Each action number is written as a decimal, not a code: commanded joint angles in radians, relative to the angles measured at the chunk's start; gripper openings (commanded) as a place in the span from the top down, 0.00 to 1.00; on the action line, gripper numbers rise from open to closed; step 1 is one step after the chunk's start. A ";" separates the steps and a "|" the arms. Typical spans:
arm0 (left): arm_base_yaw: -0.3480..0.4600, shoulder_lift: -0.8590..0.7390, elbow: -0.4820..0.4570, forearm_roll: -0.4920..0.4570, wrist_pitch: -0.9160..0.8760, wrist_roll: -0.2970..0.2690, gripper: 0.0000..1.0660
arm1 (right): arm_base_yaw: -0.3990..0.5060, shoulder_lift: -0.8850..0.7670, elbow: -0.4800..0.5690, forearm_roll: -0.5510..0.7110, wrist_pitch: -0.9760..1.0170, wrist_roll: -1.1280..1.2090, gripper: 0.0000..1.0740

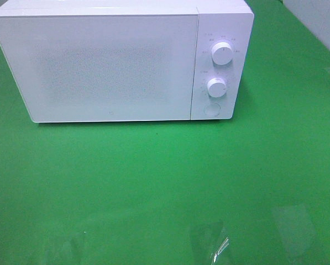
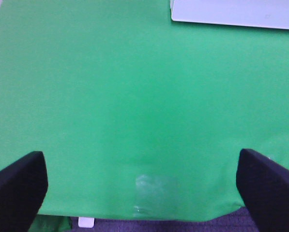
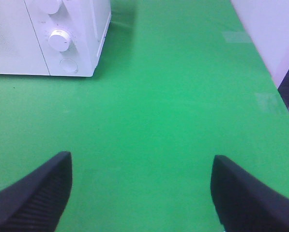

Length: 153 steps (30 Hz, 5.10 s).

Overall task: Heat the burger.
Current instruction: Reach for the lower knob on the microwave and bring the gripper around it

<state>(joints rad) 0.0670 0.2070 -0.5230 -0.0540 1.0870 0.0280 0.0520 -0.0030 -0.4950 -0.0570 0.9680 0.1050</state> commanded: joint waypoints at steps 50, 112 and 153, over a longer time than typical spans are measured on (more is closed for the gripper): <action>-0.005 -0.235 0.006 -0.009 -0.016 -0.006 0.08 | -0.005 -0.023 0.003 0.003 -0.011 -0.007 0.29; -0.005 -0.235 0.006 -0.009 -0.016 -0.006 0.08 | 0.023 1.184 0.288 0.083 -1.804 -0.009 0.29; -0.005 -0.235 0.006 -0.009 -0.016 -0.006 0.08 | 0.824 1.696 0.080 0.895 -2.235 -0.455 0.29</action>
<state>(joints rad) 0.0670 -0.0050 -0.5170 -0.0580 1.0860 0.0250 0.8760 1.6930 -0.4070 0.8360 -1.2050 -0.3340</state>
